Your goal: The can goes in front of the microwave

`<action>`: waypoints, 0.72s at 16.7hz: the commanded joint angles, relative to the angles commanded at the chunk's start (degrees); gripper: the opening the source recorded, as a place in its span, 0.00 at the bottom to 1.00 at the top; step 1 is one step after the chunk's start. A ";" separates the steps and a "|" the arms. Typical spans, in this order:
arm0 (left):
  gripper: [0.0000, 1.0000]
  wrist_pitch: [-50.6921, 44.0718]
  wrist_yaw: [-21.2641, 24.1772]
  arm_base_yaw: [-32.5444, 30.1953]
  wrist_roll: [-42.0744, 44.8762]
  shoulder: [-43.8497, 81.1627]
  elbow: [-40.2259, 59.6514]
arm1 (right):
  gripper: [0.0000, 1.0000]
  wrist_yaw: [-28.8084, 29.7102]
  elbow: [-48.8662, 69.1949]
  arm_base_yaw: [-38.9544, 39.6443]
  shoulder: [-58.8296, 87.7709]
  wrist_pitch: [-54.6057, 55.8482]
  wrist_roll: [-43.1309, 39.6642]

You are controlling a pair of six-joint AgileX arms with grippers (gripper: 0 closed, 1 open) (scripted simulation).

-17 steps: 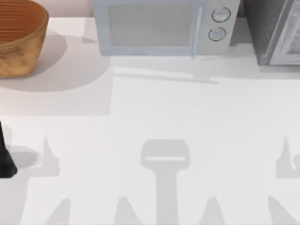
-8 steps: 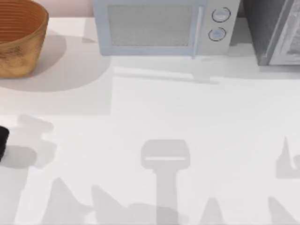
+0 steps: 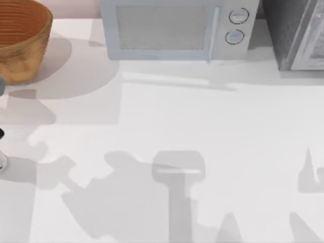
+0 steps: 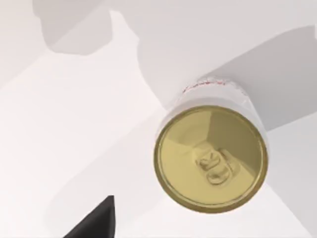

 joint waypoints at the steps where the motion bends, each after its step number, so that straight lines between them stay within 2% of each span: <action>1: 1.00 -2.44 -0.01 0.31 2.05 3.89 2.97 | 1.00 0.00 0.00 0.00 0.00 0.00 0.00; 6: 1.00 -10.20 -0.08 1.41 8.69 15.74 12.90 | 1.00 0.00 0.00 0.00 0.00 0.00 0.00; 12: 1.00 -10.75 -0.11 1.22 9.22 16.64 13.65 | 1.00 0.00 0.00 0.00 0.00 0.00 0.00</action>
